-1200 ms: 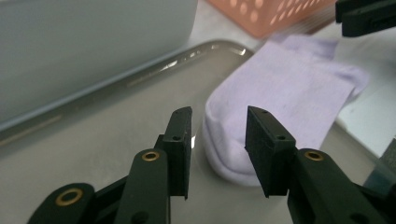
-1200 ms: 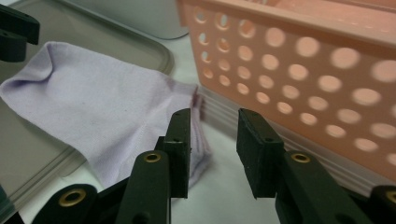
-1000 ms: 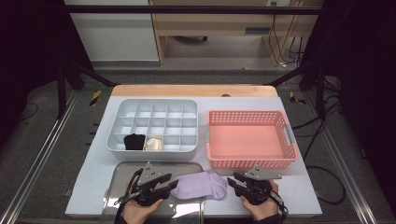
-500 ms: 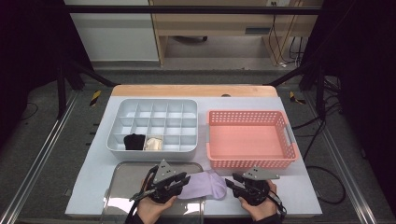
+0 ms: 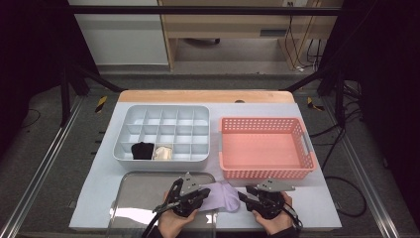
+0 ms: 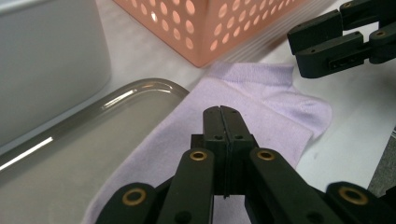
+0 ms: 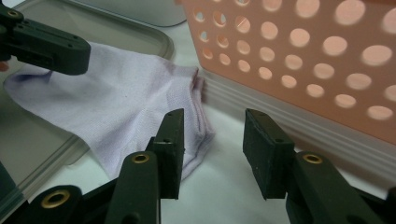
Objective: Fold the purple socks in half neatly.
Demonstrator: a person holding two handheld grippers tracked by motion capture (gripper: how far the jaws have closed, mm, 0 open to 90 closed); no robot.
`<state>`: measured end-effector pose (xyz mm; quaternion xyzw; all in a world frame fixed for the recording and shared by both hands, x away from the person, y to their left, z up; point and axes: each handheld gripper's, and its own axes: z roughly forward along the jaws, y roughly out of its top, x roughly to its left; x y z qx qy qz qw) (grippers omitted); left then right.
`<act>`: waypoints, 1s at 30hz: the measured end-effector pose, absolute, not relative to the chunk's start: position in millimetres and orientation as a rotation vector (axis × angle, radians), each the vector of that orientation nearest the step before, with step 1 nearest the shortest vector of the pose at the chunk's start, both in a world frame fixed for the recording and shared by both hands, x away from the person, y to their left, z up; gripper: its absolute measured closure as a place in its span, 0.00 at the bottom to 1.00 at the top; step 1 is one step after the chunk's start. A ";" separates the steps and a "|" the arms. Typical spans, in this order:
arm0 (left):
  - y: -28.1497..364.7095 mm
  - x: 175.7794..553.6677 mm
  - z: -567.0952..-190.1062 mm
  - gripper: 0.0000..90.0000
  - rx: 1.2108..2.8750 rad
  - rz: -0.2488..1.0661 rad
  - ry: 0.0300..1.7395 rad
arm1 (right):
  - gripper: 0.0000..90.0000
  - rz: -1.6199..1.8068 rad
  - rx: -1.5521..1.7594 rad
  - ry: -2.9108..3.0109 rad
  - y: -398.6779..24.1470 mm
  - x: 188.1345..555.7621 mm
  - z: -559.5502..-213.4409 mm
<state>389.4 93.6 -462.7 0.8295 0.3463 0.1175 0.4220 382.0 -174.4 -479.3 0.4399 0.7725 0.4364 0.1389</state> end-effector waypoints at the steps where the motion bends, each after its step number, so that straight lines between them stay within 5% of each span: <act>1: 93.3 389.2 -463.2 0.99 2.082 0.292 0.863 | 0.66 1.265 1.271 2.236 -174.2 382.2 -479.6; 16: 86.7 386.9 -475.4 0.98 2.146 0.290 0.847 | 0.70 1.259 1.293 2.295 -164.0 388.6 -489.7; 22: 86.2 386.7 -475.3 0.98 2.148 0.292 0.851 | 0.90 1.228 1.255 2.315 -158.9 388.6 -489.9; 30: 80.3 386.4 -471.9 0.96 2.162 0.280 0.846 | 0.93 1.236 1.267 2.329 -159.1 387.2 -479.8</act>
